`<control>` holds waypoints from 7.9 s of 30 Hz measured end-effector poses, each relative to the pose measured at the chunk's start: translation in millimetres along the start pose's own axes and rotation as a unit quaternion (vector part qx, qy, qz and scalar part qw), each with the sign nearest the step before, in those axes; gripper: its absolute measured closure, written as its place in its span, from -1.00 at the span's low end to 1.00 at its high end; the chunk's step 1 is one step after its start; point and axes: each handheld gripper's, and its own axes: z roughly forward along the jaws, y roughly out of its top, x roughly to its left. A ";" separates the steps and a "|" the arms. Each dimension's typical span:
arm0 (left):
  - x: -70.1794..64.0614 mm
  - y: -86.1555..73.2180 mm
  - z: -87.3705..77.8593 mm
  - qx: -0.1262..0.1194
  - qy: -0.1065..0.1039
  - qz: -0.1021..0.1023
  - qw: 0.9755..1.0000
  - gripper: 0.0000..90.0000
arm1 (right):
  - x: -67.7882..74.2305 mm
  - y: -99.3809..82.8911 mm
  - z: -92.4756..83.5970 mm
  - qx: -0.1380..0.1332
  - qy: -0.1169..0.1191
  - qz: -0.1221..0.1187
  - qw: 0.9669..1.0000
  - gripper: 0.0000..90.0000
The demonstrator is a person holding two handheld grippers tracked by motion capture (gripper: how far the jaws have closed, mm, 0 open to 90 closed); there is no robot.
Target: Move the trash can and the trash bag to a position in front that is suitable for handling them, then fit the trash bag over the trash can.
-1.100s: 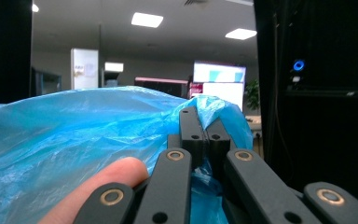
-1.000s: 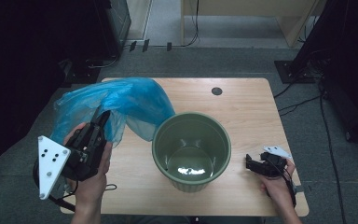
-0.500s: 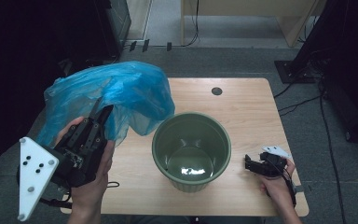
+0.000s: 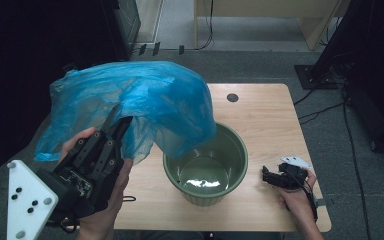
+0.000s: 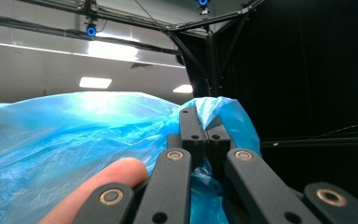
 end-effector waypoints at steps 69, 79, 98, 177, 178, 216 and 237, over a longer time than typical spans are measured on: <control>-7.0 -171.1 5.0 0.199 -0.034 -0.063 0.977 0.98 | 49.9 62.7 -115.3 -0.206 0.030 0.022 0.978 -0.38; -14.9 -178.7 9.8 0.210 -0.057 -0.062 0.974 0.99 | 91.8 80.8 -174.9 -0.273 0.104 -0.018 0.956 -0.23; -19.3 -172.2 5.3 0.179 -0.055 -0.080 0.979 0.99 | 152.0 87.5 -209.3 -0.317 0.234 -0.065 0.917 -0.32; 3.1 -134.7 19.7 0.157 -0.155 -0.173 0.960 1.00 | 107.6 83.0 -244.1 -0.435 0.153 -0.047 0.886 0.31; 1.4 -133.0 20.6 0.154 -0.155 -0.174 0.960 1.00 | 109.9 82.5 -247.1 -0.436 0.161 -0.048 0.884 0.27; 17.0 -115.1 9.3 0.094 -0.202 -0.224 0.949 0.21 | 136.9 85.1 -237.8 -0.400 0.135 -0.038 0.906 1.00; 50.7 -167.2 -3.9 0.149 -0.112 -0.209 0.960 -0.39 | 131.0 91.6 -240.4 -0.435 0.125 0.002 0.892 1.00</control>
